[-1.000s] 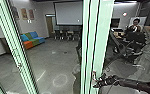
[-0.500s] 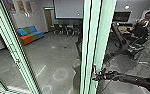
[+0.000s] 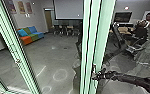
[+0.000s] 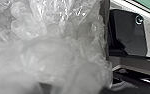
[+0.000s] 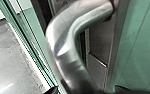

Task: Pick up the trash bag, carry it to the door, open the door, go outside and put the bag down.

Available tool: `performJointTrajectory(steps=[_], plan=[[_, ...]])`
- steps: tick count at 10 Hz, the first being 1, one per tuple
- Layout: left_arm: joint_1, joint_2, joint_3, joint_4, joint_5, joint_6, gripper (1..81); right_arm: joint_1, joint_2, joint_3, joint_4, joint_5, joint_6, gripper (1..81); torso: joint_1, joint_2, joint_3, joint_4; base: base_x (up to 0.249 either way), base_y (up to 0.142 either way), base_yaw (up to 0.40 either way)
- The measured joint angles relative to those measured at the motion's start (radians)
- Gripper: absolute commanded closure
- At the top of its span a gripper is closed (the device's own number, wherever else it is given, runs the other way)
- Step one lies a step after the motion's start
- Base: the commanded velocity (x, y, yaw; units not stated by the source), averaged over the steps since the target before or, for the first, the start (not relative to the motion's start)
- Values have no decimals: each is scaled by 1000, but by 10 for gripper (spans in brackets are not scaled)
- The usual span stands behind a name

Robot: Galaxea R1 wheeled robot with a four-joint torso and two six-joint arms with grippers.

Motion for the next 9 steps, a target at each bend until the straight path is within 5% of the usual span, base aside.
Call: performJointTrajectory(steps=[9], plan=[[6,0,0,0,0,0,811,-8,11,-27,57,6,-15,10,0,-2,0,0,25,0,0]])
